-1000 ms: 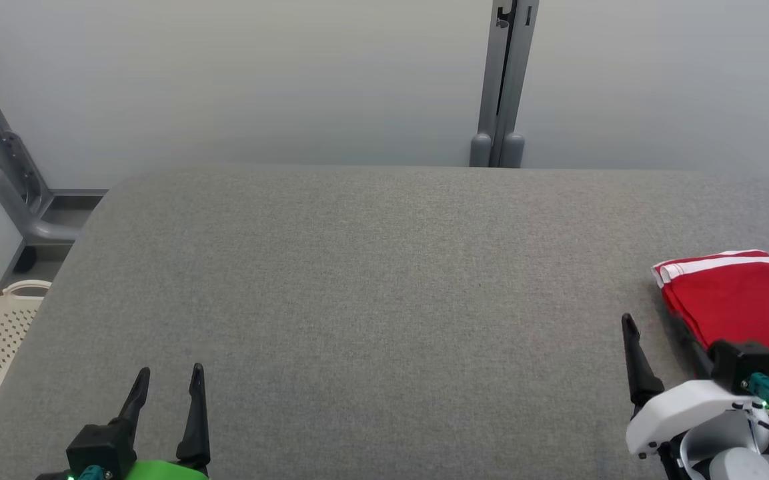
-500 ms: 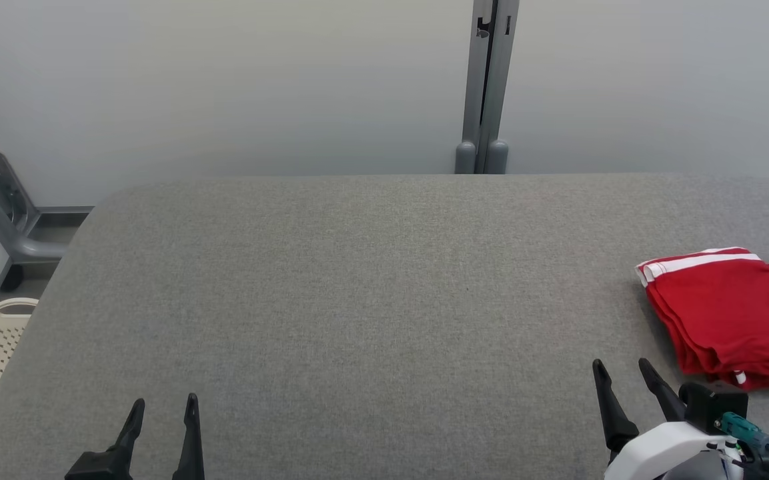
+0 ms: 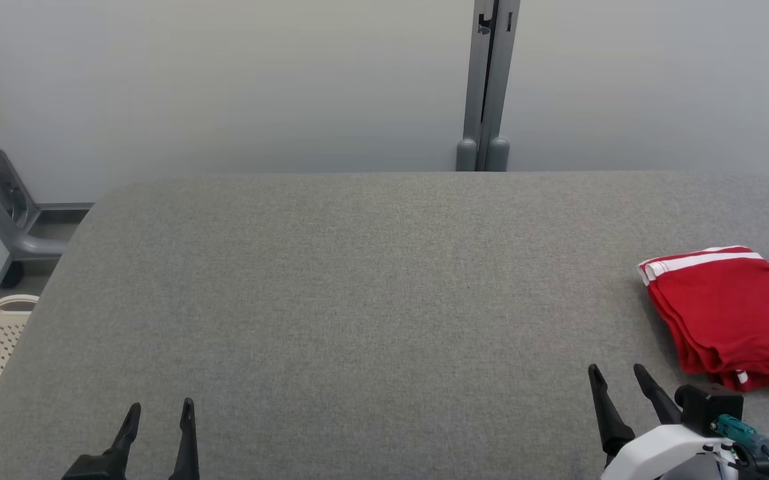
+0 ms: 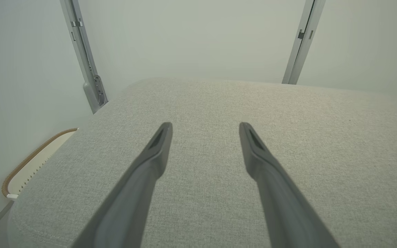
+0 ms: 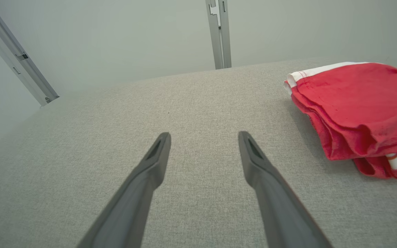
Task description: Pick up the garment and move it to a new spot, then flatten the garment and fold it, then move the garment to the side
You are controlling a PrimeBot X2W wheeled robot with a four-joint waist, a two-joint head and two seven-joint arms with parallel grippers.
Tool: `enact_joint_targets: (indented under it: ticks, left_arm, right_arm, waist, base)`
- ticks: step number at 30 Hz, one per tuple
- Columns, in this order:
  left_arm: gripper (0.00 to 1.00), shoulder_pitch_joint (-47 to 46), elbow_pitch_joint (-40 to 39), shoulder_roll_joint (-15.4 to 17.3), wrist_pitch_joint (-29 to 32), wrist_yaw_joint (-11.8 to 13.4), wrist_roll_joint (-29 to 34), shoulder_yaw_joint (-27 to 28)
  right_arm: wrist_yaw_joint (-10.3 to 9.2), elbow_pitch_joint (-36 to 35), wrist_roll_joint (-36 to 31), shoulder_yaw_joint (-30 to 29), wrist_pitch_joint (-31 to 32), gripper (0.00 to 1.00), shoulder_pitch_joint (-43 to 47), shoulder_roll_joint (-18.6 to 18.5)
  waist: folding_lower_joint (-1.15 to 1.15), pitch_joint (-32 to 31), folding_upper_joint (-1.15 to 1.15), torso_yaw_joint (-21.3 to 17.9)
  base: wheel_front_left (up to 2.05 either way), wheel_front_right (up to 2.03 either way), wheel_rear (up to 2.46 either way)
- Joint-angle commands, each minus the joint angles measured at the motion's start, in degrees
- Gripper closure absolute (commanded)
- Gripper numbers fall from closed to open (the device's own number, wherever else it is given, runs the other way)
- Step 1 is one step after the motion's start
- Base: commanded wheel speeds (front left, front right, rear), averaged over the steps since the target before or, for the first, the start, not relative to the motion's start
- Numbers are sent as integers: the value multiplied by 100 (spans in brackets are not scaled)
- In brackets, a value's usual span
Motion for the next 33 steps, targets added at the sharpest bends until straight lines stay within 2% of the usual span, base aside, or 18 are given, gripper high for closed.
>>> enact_joint_targets:
  ticks: [1, 7, 8, 13, 33]
  left_arm:
    - [0, -12, 18, 17, -24, -18, 54, 14]
    - [0, -40, 48, 29, -25, -39, 77, 8]
    - [100, -5, 44, 1, 0, -7, 53, -7]
    - [100, 65, 218, -140, 46, -25, -23, -78]
    - [100, -360, 335, -568, 375, -502, -1666, 250]
  right_arm:
    - [-7, 18, 30, 0, -46, 0, -55, -21]
    - [-7, 46, 59, 35, -61, 0, -73, -21]
    - [0, 33, 25, 39, -30, 100, -14, 0]
    - [1, 238, 106, 4, 14, 100, 87, 41]
    - [0, -18, 2135, -530, 532, 100, -1, 26]
  waist:
    - [0, 2, 0, 4]
    - [0, 2, 0, 3]
    - [0, 3, 0, 3]
    - [0, 8, 0, 0]
    - [0, 136, 0, -68]
  base:
    - [0, 0, 0]
    - [0, 0, 0]
    - [0, 0, 0]
    - [0, 0, 0]
    - [0, 0, 0]
